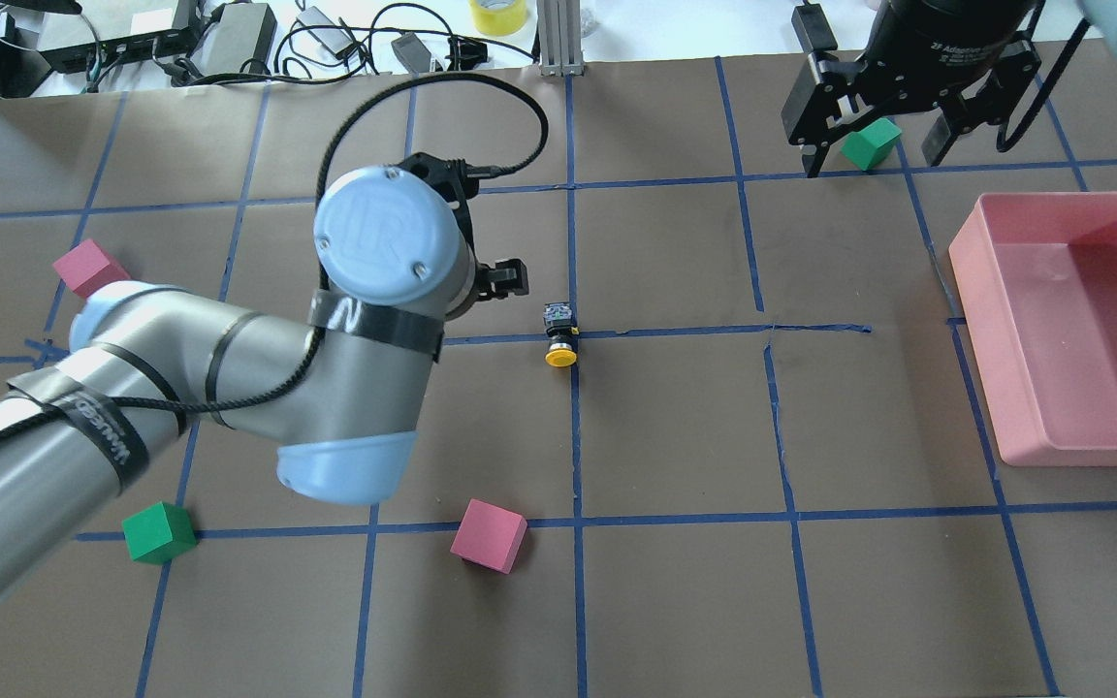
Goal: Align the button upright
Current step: 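Move the left gripper over the lying button switch, then lower the left gripper and grasp the switch body near the yellow cap, then lift and rotate the switch with the left gripper, cap upward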
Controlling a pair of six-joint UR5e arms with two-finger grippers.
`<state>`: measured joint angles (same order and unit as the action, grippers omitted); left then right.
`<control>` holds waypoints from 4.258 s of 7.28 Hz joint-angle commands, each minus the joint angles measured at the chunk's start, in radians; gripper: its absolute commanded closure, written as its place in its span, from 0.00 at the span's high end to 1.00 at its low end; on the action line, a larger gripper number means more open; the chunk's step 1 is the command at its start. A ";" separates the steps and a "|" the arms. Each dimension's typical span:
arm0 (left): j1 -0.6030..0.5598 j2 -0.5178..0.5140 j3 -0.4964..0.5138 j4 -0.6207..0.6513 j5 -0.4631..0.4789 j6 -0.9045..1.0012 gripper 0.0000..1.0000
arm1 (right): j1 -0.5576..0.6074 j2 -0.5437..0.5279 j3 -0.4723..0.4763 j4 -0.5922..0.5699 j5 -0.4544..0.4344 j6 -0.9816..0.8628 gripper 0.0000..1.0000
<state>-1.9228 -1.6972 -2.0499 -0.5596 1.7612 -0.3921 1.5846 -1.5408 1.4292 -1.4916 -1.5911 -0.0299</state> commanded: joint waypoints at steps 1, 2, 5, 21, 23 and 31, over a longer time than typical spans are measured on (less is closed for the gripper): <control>-0.080 -0.114 -0.137 0.310 0.071 -0.024 0.91 | 0.000 0.001 0.001 0.001 -0.001 0.001 1.00; -0.138 -0.186 -0.136 0.331 0.131 -0.040 0.91 | 0.000 0.001 0.001 0.001 0.000 -0.001 1.00; -0.179 -0.344 -0.136 0.652 0.149 -0.106 0.90 | 0.000 0.001 0.001 0.002 -0.001 -0.001 1.00; -0.191 -0.544 -0.069 0.968 0.147 -0.083 0.51 | 0.000 0.001 0.004 -0.002 0.005 0.002 1.00; -0.191 -0.544 -0.070 0.955 0.147 -0.064 0.25 | 0.000 0.001 0.004 -0.001 0.008 0.002 1.00; -0.003 -0.316 0.129 0.178 -0.087 -0.143 0.20 | -0.002 0.001 0.004 -0.006 0.013 -0.024 1.00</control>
<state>-1.9813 -2.0490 -1.9866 -0.1847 1.7664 -0.4941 1.5839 -1.5402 1.4327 -1.4968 -1.5783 -0.0542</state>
